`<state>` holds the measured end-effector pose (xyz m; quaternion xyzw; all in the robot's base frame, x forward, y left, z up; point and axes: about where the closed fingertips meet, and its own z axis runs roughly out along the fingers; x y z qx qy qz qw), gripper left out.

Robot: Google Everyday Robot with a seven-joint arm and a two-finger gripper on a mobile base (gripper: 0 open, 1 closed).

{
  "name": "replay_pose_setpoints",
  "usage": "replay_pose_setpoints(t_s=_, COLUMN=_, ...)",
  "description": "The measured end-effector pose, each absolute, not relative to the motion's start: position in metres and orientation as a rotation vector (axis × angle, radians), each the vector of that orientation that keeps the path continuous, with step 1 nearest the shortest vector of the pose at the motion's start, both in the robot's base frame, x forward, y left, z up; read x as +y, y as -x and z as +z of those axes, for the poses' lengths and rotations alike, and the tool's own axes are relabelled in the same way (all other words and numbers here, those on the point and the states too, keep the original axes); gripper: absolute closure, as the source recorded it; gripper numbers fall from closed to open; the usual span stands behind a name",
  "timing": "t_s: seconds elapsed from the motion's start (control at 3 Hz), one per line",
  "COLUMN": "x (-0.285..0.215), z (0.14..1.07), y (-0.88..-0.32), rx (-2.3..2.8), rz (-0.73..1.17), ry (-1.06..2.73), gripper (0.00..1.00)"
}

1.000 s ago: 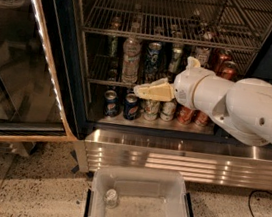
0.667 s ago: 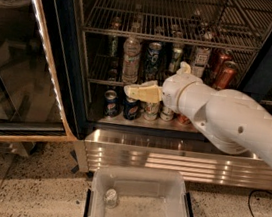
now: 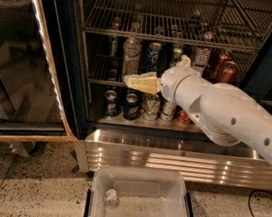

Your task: Pick water bottle from middle shelf of fridge

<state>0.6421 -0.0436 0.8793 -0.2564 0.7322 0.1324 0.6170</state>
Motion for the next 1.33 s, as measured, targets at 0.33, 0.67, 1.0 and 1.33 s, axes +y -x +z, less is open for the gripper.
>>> replay_pose_setpoints(t_s=0.33, x=-0.031, z=0.88, y=-0.647, rx=1.644, rz=0.328, ry=0.568, gripper=0.0)
replay_pose_setpoints(t_s=0.67, x=-0.007, z=0.881, y=-0.662, rx=1.571, rz=0.359, ry=0.499, gripper=0.0)
replay_pose_setpoints(t_s=1.0, x=0.015, z=0.884, y=-0.674, rx=1.522, rz=0.369, ry=0.459, gripper=0.0)
replay_pose_setpoints(t_s=1.33, x=0.031, z=0.884, y=-0.684, rx=1.501, rz=0.378, ry=0.456, gripper=0.0)
